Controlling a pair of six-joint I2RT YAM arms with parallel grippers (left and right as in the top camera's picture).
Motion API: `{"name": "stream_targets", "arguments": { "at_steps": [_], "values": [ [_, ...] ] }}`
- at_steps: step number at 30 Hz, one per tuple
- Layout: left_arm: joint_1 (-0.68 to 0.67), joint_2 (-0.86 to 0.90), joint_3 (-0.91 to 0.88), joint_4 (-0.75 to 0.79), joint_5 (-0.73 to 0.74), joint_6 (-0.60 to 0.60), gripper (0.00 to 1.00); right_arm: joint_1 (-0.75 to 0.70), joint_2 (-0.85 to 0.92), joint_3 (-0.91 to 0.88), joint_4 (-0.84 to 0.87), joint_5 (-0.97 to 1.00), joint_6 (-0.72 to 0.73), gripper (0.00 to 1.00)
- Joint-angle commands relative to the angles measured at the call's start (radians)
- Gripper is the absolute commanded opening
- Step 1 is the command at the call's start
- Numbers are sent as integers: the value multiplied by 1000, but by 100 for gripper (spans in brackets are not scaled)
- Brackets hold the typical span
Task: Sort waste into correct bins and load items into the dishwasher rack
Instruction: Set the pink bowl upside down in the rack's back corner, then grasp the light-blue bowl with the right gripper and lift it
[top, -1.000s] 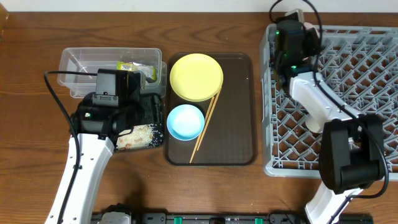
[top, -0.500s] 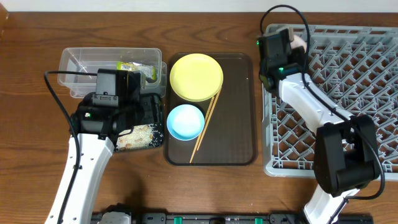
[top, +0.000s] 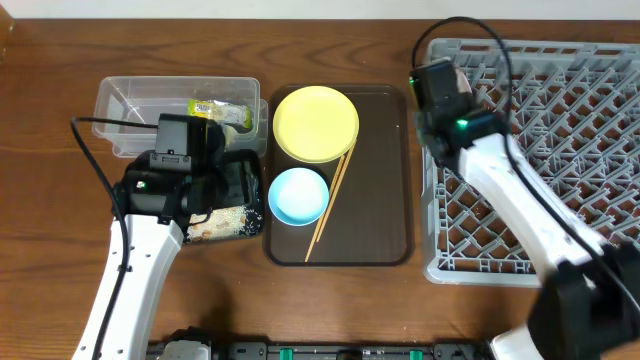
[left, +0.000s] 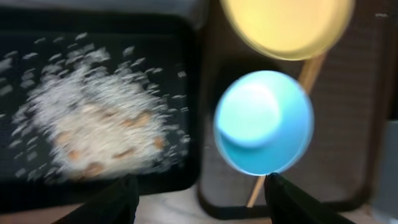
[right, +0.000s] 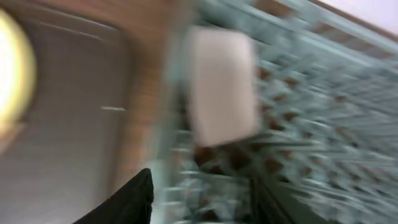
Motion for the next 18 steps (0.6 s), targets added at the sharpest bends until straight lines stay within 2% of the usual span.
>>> {"name": "stream_targets", "arguments": {
  "at_steps": [1,4,6,12,18],
  "values": [
    [23,-18,7,-24,-154,-61,67,9,-51,0,-8,-424,65,48],
    [63,-58,7,-25,-165,-64,67,32,-52,0,-18,-616,70,49],
    [100,-90,7,-25,-165,-64,68,60,-39,0,-36,-656,71,49],
    [207,-134,6,-39,-163,-83,71,183,56,0,-62,-657,91,49],
    [224,-119,6,-61,-163,-87,71,288,182,0,-40,-612,164,45]
  ]
}}
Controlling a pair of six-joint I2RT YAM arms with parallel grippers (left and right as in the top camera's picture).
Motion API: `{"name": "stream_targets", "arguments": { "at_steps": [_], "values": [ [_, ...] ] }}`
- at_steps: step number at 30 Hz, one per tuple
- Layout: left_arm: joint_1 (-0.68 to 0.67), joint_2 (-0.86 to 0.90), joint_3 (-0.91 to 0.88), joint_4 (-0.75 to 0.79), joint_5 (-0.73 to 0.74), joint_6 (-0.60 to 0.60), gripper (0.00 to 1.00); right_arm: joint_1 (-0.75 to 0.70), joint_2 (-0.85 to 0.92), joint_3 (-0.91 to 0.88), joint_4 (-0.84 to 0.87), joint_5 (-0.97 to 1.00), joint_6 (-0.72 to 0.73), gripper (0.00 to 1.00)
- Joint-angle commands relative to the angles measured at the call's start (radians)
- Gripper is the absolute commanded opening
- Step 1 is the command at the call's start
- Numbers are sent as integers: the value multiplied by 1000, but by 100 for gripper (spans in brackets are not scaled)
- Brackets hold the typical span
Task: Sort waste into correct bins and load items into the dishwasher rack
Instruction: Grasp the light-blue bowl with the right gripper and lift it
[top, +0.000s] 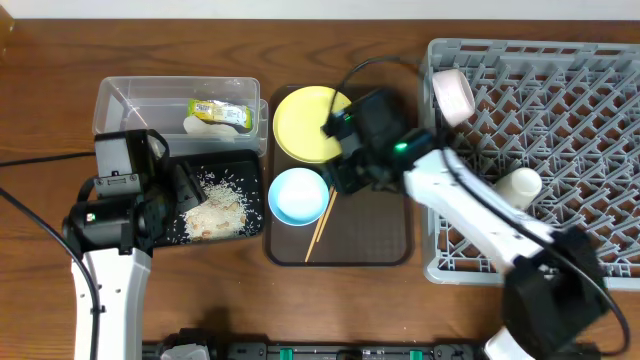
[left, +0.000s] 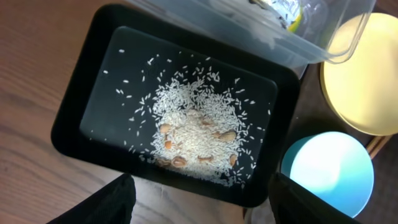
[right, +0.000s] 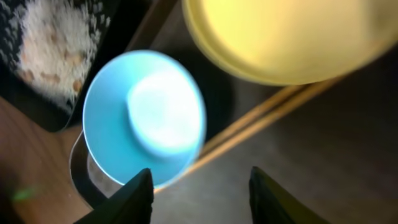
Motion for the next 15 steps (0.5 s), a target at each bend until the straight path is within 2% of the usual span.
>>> {"name": "stream_targets", "arguments": {
  "at_steps": [1,3,6,10,15],
  "values": [
    [6,9,6,-11,-11,-9,71,56,79,0,5,41,84,46],
    [6,8,6,-14,-12,-9,71,79,122,0,5,95,129,44],
    [6,9,6,-14,-11,-9,71,101,177,0,32,108,171,33],
    [6,9,6,-15,-11,-9,71,105,195,0,63,109,180,3],
    [6,9,6,-17,-4,-9,71,75,120,0,63,206,179,1]
  ]
}}
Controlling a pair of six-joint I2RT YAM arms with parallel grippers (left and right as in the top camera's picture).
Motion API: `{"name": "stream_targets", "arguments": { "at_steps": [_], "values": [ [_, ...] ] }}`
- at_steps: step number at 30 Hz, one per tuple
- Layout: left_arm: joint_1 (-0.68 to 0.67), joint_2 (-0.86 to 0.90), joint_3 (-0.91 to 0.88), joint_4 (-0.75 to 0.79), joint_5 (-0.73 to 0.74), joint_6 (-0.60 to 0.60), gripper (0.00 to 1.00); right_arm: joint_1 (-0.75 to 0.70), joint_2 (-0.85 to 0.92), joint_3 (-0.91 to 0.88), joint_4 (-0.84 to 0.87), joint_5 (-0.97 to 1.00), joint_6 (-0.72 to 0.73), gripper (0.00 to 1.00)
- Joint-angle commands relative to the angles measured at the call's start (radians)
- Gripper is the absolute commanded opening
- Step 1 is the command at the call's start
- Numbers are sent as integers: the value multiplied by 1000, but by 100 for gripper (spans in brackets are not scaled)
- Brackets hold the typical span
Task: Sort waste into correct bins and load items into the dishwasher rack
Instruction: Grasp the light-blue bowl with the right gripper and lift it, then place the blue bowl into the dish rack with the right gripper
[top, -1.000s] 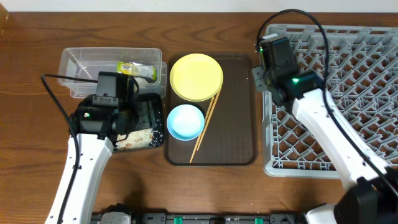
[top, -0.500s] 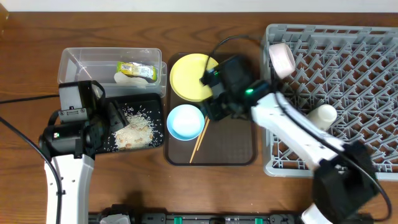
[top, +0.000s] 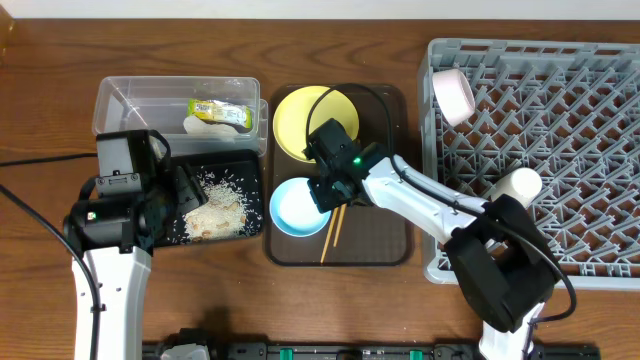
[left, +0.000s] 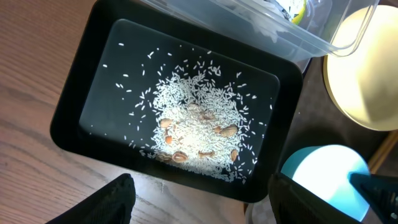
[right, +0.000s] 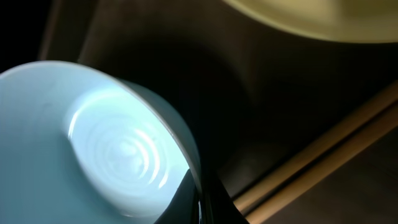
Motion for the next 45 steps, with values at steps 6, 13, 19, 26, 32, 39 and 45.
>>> {"name": "stream_targets", "arguments": {
  "at_steps": [6,13,19,26,32,39,45],
  "values": [
    [6,5,6,-2,-5,-6,71,-119,-265,1,-34,265,0,1],
    [6,5,6,-2,-4,-6,71,-312,-485,0,-30,480,-161,1],
    [6,5,6,-2,-5,-6,72,-468,-513,0,47,736,-401,1],
    [6,5,6,2,-5,-6,72,-611,-438,0,296,971,-688,1],
    [6,5,6,2,-5,-6,72,-662,-316,0,450,1044,-892,1],
    [6,5,6,2,-5,-6,72,-682,-164,0,654,1198,-979,1],
    [6,5,6,2,-4,-6,72,-675,-72,0,707,1199,-978,1]
  ]
}}
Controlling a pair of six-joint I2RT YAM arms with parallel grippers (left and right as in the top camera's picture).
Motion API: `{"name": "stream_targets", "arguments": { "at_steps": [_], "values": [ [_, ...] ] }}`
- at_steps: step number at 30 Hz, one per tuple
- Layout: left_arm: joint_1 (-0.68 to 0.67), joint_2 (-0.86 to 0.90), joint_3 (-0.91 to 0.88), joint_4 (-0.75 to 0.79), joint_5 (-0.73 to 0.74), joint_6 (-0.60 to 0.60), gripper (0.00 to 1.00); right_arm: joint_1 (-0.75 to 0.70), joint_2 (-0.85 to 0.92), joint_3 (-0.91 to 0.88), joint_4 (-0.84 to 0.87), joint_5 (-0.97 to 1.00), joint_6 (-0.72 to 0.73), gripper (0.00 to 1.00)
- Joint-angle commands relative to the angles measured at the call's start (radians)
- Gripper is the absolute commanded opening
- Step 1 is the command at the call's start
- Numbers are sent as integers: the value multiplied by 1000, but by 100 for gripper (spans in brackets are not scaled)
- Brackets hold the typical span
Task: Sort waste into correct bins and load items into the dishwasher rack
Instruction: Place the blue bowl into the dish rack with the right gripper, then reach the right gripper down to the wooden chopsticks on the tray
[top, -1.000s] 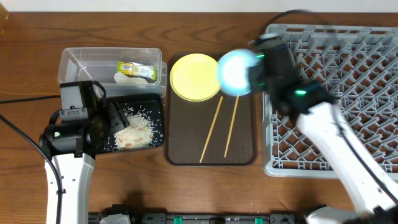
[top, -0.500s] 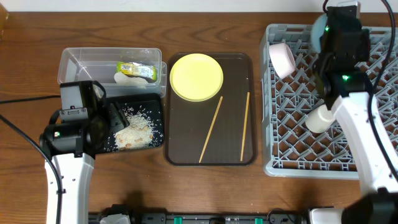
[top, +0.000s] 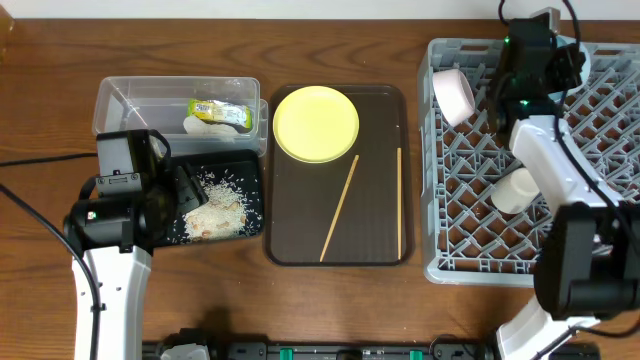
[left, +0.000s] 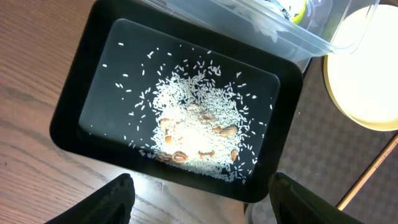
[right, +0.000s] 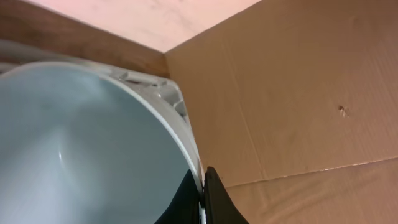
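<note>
My right gripper (right: 202, 176) is shut on the rim of the pale blue bowl (right: 81, 143), which fills the left of the right wrist view. In the overhead view the right arm (top: 528, 55) is over the far left part of the grey dishwasher rack (top: 580, 230), and the bowl is hidden beneath it. A yellow plate (top: 316, 123) and two separated chopsticks (top: 340, 207) lie on the brown tray (top: 380, 250). My left gripper (left: 200, 182) stands open over the near edge of the black bin (left: 68, 112), which holds rice and nuts.
The rack holds a pink cup (top: 453, 95) at its far left and a white cup (top: 513, 190) in the middle. A clear bin (top: 130, 100) with a wrapper (top: 220, 112) stands behind the black bin. Brown cardboard (right: 298, 93) rises behind the rack.
The blue bowl has left the brown tray; my right gripper, still shut on its rim, is now over the rack's far left. One chopstick lies further right. The left arm has not moved.
My right gripper was over the rack by the pink cup, the left above the black bin and bowl. Then the right hung open over the blue bowl, the left drawn back. Then the right was shut on the bowl's rim, and now holds it at the rack.
</note>
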Motion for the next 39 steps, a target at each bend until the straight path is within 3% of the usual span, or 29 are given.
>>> {"name": "stream_targets", "arguments": {
  "at_steps": [1,16,22,30,33,37,39],
  "values": [
    [6,3,6,1,-5,-6,72,1,48,3,18,43,-21,1],
    [6,3,6,0,-4,-6,72,75,143,3,9,43,80,1],
    [6,3,6,0,-1,-6,72,118,145,3,-48,43,185,3],
    [6,3,6,0,-1,-6,72,172,111,3,-315,-7,504,13],
    [6,3,6,0,-1,-6,72,176,51,3,-413,-131,565,23],
    [6,3,6,0,-2,-5,72,179,-78,3,-484,-289,590,45],
    [6,3,6,0,-1,-5,72,190,-159,3,-530,-398,594,51]
  ]
}}
